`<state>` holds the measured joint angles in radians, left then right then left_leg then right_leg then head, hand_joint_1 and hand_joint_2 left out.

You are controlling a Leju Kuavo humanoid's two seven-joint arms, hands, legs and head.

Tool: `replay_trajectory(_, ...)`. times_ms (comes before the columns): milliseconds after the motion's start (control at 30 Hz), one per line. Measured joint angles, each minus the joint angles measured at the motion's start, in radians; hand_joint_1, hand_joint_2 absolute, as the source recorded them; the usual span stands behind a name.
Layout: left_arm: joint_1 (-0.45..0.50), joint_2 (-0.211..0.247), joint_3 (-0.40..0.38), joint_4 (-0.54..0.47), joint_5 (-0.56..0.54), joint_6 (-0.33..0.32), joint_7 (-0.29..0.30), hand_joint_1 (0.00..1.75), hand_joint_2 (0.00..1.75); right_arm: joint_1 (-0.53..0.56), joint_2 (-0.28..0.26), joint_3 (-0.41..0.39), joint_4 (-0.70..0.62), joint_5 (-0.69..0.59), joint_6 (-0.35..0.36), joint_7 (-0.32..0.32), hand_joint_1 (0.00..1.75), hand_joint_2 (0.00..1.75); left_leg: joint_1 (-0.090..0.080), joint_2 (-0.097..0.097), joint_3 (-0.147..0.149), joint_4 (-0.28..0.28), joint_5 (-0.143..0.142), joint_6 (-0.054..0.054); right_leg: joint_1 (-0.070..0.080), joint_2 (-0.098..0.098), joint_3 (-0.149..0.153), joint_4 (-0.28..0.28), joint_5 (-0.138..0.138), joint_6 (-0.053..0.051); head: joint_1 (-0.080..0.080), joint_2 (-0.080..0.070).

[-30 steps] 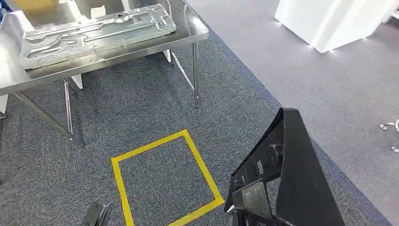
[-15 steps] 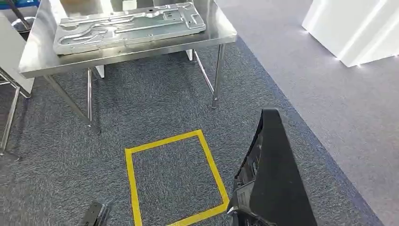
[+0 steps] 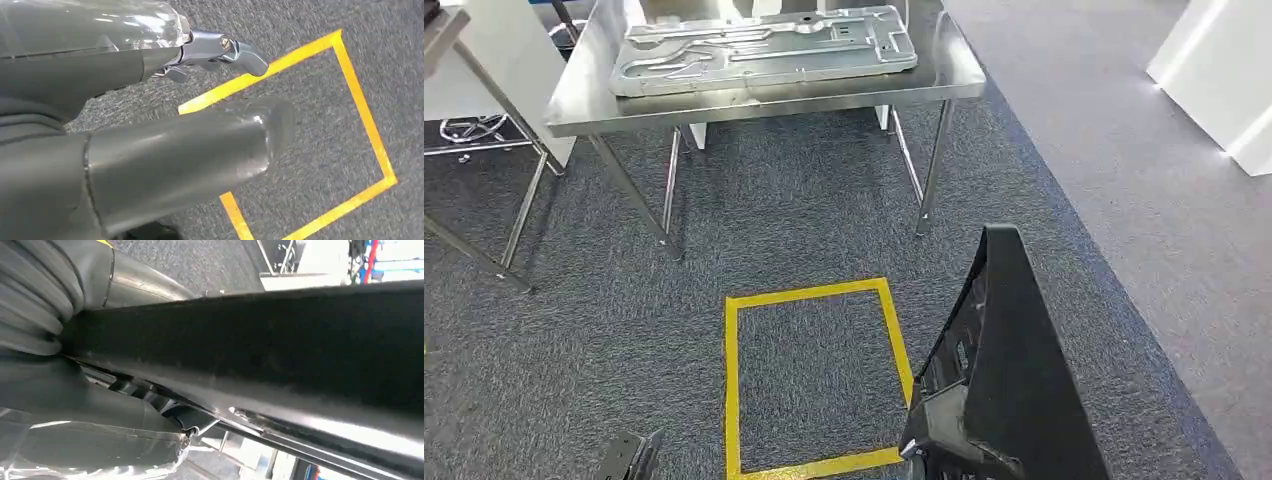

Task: Take the parts from the cabinet and place them on the table.

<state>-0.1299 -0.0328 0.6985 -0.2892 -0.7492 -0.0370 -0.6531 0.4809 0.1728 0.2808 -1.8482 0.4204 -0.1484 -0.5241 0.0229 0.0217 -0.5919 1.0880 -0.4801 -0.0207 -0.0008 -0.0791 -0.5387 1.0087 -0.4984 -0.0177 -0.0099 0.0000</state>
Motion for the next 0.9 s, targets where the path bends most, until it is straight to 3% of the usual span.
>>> replay_trajectory(33, -0.004, 0.001, 0.000, 0.000, -0.005, 0.000, 0.000, 0.00, 0.00, -0.001, 0.000, 0.000, 0.000, 0.003, -0.005, 0.001, 1.75, 1.75, -0.006, 0.035, 0.022, -0.052, -0.012, 0.011, 0.001, -0.011, 0.000, 0.005, -0.005, 0.005, 0.001, 0.000)
replay_trajectory(67, -0.005, 0.001, 0.000, 0.000, -0.008, 0.000, 0.002, 0.00, 0.00, -0.003, -0.001, 0.000, 0.000, 0.005, -0.006, 0.003, 1.75, 1.75, -0.010, 0.040, 0.021, -0.056, -0.003, 0.017, 0.009, -0.017, -0.001, 0.013, -0.010, 0.011, 0.003, 0.000)
replay_trajectory(167, -0.003, 0.004, 0.001, 0.000, -0.017, 0.002, 0.016, 0.00, 0.00, -0.008, -0.003, 0.002, -0.001, 0.015, -0.008, 0.006, 1.75, 1.75, -0.014, 0.011, 0.011, -0.050, -0.001, 0.029, 0.006, -0.036, 0.004, 0.006, -0.007, 0.024, 0.002, 0.000)
replay_trajectory(200, -0.003, 0.005, 0.001, 0.000, -0.019, 0.003, 0.023, 0.00, 0.00, -0.010, -0.004, 0.003, -0.002, 0.016, -0.009, 0.006, 1.75, 1.75, -0.005, 0.000, 0.019, -0.061, 0.004, 0.037, 0.010, -0.044, 0.009, 0.006, -0.011, 0.032, 0.002, 0.000)
replay_trajectory(233, -0.001, 0.004, 0.001, 0.000, -0.020, 0.006, 0.031, 0.00, 0.00, -0.011, -0.005, 0.005, -0.002, 0.016, -0.010, 0.007, 1.75, 1.75, 0.000, -0.008, 0.024, -0.068, 0.010, 0.042, 0.002, -0.007, 0.011, 0.015, -0.023, 0.040, 0.002, 0.000)
replay_trajectory(267, -0.004, 0.005, 0.002, 0.000, -0.020, 0.009, 0.042, 0.00, 0.00, -0.013, -0.006, 0.008, -0.003, 0.016, -0.011, 0.007, 1.75, 1.75, 0.001, -0.014, 0.023, -0.069, 0.014, 0.049, -0.001, 0.039, -0.010, 0.058, -0.057, 0.045, 0.009, 0.000)
replay_trajectory(300, -0.008, 0.005, 0.002, 0.000, -0.024, 0.013, 0.050, 0.00, 0.00, -0.013, -0.007, 0.008, -0.002, 0.016, -0.012, 0.007, 1.75, 1.75, 0.001, -0.020, 0.019, -0.069, 0.017, 0.053, -0.004, 0.063, -0.045, 0.130, -0.100, 0.049, 0.012, 0.000)
replay_trajectory(333, -0.009, 0.005, 0.002, 0.000, -0.038, 0.020, 0.064, 0.00, 0.00, -0.013, -0.010, 0.008, -0.002, 0.011, -0.010, 0.008, 1.75, 1.75, 0.001, -0.027, 0.015, -0.069, 0.018, 0.055, -0.007, 0.073, -0.088, 0.217, -0.138, 0.052, 0.012, 0.000)
replay_trajectory(367, -0.007, 0.006, 0.002, 0.000, -0.053, 0.027, 0.080, 0.00, 0.00, -0.013, -0.013, 0.008, -0.001, 0.003, -0.005, 0.008, 1.75, 1.75, 0.001, -0.036, 0.013, -0.069, 0.019, 0.056, -0.008, 0.076, -0.122, 0.283, -0.156, 0.055, 0.012, 0.000)
replay_trajectory(400, -0.002, 0.007, 0.002, 0.000, -0.068, 0.035, 0.096, 0.00, 0.00, -0.014, -0.016, 0.008, 0.001, -0.007, -0.002, 0.007, 1.75, 1.75, 0.001, -0.043, 0.012, -0.069, 0.019, 0.055, -0.011, 0.076, -0.137, 0.308, -0.152, 0.057, 0.012, 0.000)
replay_trajectory(433, 0.002, 0.009, 0.002, 0.001, -0.087, 0.045, 0.124, 0.00, 0.00, -0.015, -0.017, 0.008, 0.001, -0.013, 0.003, 0.007, 1.75, 1.75, 0.001, -0.049, 0.014, -0.069, 0.019, 0.054, -0.013, 0.076, -0.129, 0.283, -0.122, 0.058, 0.012, 0.000)
replay_trajectory(467, 0.005, 0.011, 0.000, 0.003, -0.105, 0.050, 0.165, 0.00, 0.00, -0.016, -0.018, 0.008, 0.002, -0.016, 0.007, 0.007, 1.75, 1.75, 0.001, -0.055, 0.016, -0.069, 0.019, 0.053, -0.015, 0.076, -0.101, 0.221, -0.079, 0.056, 0.012, 0.000)
replay_trajectory(533, 0.015, 0.014, 0.000, 0.010, -0.113, 0.052, 0.252, 0.00, 0.00, -0.022, -0.021, 0.010, 0.002, -0.019, 0.014, 0.007, 1.75, 1.75, 0.002, -0.064, 0.021, -0.069, 0.018, 0.045, -0.016, 0.086, -0.016, 0.040, 0.010, 0.048, 0.013, 0.000)
replay_trajectory(567, 0.022, 0.016, 0.000, 0.013, -0.111, 0.051, 0.284, 0.00, 0.00, -0.028, -0.021, 0.010, 0.005, -0.019, 0.014, 0.007, 1.75, 1.75, -0.003, -0.065, 0.018, -0.067, 0.016, 0.037, -0.010, 0.099, 0.000, 0.003, -0.001, 0.042, 0.013, 0.000)
replay_trajectory(667, 0.050, 0.019, 0.022, 0.024, -0.079, 0.031, 0.379, 0.00, 0.00, -0.031, -0.024, 0.015, 0.014, -0.019, 0.014, 0.008, 1.75, 1.75, -0.002, -0.066, 0.017, -0.075, 0.020, 0.015, -0.004, 0.096, -0.007, 0.001, 0.002, 0.029, 0.012, 0.000)
replay_trajectory(700, 0.059, 0.019, 0.031, 0.027, -0.075, 0.027, 0.395, 0.00, 0.00, -0.032, -0.025, 0.017, 0.018, -0.019, 0.014, 0.008, 1.75, 1.75, -0.002, -0.068, 0.018, -0.078, 0.021, 0.006, -0.009, 0.093, -0.004, -0.008, 0.008, 0.019, 0.012, 0.000)
replay_trajectory(733, 0.066, 0.018, 0.036, 0.031, -0.066, 0.021, 0.409, 0.00, 0.00, -0.035, -0.025, 0.019, 0.021, -0.019, 0.014, 0.008, 1.75, 1.75, 0.002, -0.059, 0.017, -0.070, 0.014, 0.005, -0.014, 0.086, 0.001, -0.020, 0.016, 0.010, 0.011, 0.000)
replay_trajectory(767, 0.068, 0.018, 0.042, 0.033, -0.056, 0.012, 0.424, 0.00, 0.00, -0.036, -0.026, 0.021, 0.023, -0.019, 0.015, 0.009, 1.75, 1.75, 0.001, -0.046, -0.001, -0.030, -0.018, 0.006, -0.013, 0.083, 0.001, -0.024, 0.019, 0.002, 0.008, 0.000)
replay_trajectory(833, 0.069, 0.014, 0.066, 0.039, -0.035, 0.000, 0.454, 0.00, 0.00, -0.038, -0.029, 0.025, 0.028, -0.021, 0.015, 0.011, 1.75, 1.75, 0.002, -0.033, -0.071, 0.125, -0.105, 0.001, -0.011, 0.072, -0.001, -0.023, 0.018, -0.003, 0.000, 0.000)
replay_trajectory(867, 0.071, 0.013, 0.077, 0.040, -0.030, -0.003, 0.465, 0.00, 0.00, -0.039, -0.031, 0.025, 0.031, -0.022, 0.015, 0.013, 1.75, 1.75, 0.002, -0.032, -0.104, 0.201, -0.135, -0.003, -0.008, 0.066, -0.002, -0.022, 0.017, -0.004, 0.000, 0.000)
replay_trajectory(900, 0.075, 0.010, 0.083, 0.043, -0.030, -0.005, 0.472, 0.00, 0.00, -0.041, -0.034, 0.025, 0.035, -0.022, 0.015, 0.014, 1.75, 1.75, 0.002, -0.031, -0.119, 0.239, -0.140, -0.005, -0.006, 0.063, -0.002, -0.020, 0.016, -0.005, 0.000, 0.000)
